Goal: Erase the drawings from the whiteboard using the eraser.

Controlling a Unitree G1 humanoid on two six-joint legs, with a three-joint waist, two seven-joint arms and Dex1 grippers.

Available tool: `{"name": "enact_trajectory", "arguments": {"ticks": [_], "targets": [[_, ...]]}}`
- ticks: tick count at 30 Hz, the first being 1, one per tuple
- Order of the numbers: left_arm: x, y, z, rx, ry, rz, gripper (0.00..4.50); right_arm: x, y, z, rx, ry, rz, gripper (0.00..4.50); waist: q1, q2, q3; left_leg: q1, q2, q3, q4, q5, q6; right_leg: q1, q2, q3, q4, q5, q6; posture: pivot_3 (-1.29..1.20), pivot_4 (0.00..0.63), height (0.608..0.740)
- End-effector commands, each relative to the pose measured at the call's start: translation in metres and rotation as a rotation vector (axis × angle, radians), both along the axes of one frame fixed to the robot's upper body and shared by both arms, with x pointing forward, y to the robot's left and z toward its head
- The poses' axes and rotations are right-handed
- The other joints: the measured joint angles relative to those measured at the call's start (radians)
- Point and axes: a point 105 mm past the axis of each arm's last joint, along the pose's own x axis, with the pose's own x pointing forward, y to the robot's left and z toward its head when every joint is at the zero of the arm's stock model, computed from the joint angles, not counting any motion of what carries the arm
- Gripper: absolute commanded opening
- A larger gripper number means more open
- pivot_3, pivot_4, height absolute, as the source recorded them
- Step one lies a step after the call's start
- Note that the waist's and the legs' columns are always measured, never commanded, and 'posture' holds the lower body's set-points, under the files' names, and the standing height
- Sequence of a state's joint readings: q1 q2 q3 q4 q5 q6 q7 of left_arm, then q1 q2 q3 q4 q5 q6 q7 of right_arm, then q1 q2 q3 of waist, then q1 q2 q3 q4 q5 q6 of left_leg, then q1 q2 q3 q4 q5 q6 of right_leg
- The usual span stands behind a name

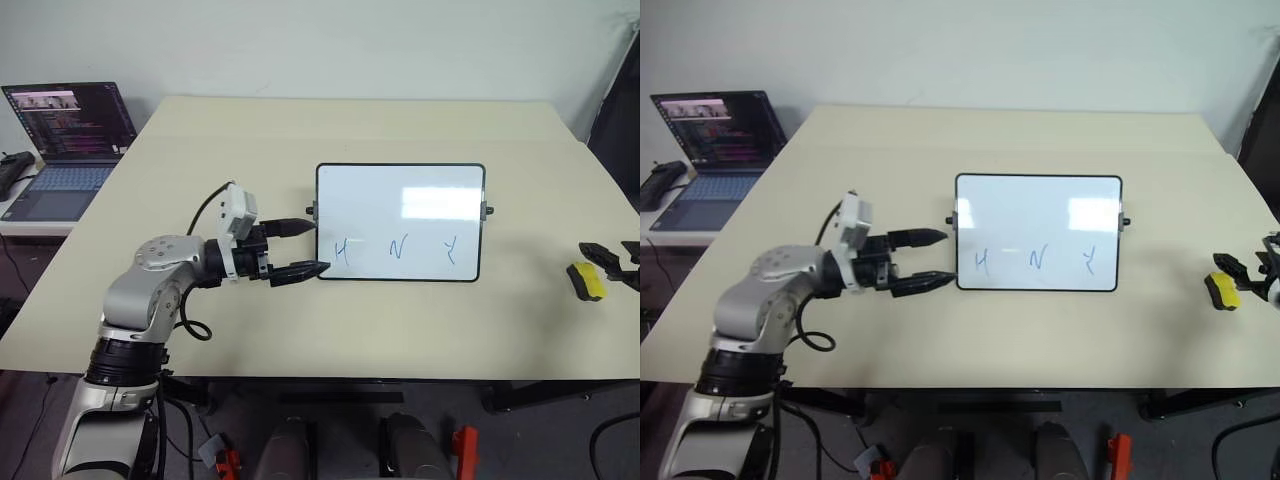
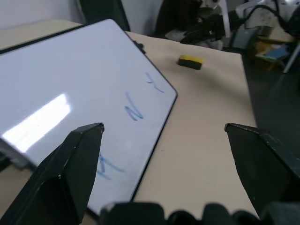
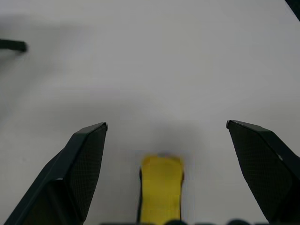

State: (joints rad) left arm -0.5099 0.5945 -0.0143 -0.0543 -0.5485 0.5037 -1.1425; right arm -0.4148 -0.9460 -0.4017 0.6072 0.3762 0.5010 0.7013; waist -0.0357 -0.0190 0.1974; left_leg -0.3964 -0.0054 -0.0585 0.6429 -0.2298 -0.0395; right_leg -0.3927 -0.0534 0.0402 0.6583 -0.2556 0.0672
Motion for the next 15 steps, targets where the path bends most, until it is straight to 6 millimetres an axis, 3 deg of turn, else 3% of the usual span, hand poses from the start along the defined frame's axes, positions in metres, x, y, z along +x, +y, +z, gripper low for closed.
{"name": "enact_trajectory", "arguments": {"ticks": [1,15], "targets": [[-0.009,-0.02,0.001,-0.004,-0.016,-0.063,4.5,-0.003,-0.005,0.001,0.004,0.026,0.005,4.47,-0.006,0.0,0.0,0.0,0.0,0.001,0.0,0.0,0.0,0.0,0.0,0.001,0.0,0.0,0.0,0.0,0.15,0.74],[-0.012,-0.034,-0.002,-0.027,-0.014,-0.089,4.5,-0.004,-0.005,-0.032,0.017,0.119,-0.018,4.47,-0.013,0.0,0.0,0.0,0.0,0.001,0.0,0.0,0.0,0.0,0.0,0.002,0.0,0.0,0.001,0.0,0.15,0.74]]}}
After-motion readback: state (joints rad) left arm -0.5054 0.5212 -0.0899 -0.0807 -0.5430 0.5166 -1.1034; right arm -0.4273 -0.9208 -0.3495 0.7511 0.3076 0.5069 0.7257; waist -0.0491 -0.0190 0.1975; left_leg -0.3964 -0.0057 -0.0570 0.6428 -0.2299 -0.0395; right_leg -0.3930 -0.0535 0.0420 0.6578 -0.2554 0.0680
